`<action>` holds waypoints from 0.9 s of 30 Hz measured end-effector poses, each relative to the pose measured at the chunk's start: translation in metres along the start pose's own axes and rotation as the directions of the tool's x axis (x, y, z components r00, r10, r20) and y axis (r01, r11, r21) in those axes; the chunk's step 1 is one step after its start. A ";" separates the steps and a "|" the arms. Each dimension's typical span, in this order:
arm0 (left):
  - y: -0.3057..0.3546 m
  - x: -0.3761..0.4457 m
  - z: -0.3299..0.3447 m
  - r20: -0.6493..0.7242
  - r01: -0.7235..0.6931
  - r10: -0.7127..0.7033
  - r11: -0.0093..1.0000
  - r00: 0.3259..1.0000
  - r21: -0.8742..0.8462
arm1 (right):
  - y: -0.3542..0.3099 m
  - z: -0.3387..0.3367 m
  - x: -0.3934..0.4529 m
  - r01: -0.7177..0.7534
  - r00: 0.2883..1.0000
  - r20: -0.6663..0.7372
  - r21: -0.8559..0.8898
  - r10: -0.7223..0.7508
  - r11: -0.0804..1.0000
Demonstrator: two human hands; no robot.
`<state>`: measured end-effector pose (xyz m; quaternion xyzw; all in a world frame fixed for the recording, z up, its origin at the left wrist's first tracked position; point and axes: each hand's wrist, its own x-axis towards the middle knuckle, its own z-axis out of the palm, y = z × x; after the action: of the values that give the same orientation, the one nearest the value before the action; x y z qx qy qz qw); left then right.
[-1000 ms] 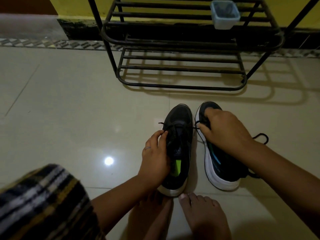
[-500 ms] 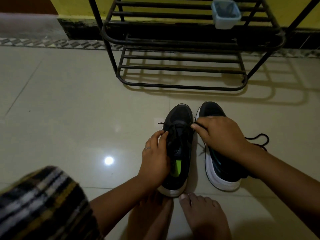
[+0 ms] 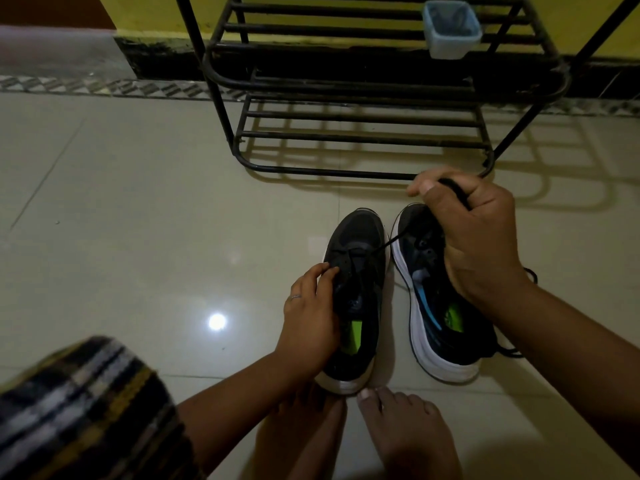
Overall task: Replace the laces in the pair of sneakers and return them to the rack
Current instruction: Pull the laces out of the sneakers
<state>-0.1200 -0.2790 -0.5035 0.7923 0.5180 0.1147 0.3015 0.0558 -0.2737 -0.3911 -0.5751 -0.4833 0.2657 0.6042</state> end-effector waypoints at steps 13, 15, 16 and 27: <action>-0.001 0.000 0.001 0.000 0.012 -0.012 1.000 1.000 -0.019 | 0.055 -0.006 -0.013 0.180 0.817 0.374 -0.889 0.439 0.421; -0.001 0.001 0.001 -0.001 0.011 -0.011 1.000 1.000 -0.022 | 0.059 -0.006 -0.016 0.311 0.790 0.426 -0.898 0.442 0.310; 0.000 0.001 0.001 0.000 0.010 -0.010 1.000 1.000 -0.023 | 0.059 -0.006 -0.017 0.344 0.782 0.440 -0.895 0.441 0.283; -0.003 -0.001 0.002 -0.024 -0.017 0.016 1.000 1.000 -0.014 | 0.026 -0.002 -0.004 0.110 0.954 0.301 -0.403 0.018 0.909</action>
<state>-0.1219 -0.2801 -0.5071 0.7930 0.5142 0.1303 0.2998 0.0621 -0.2729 -0.4162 -0.6319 -0.6277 0.2259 0.3947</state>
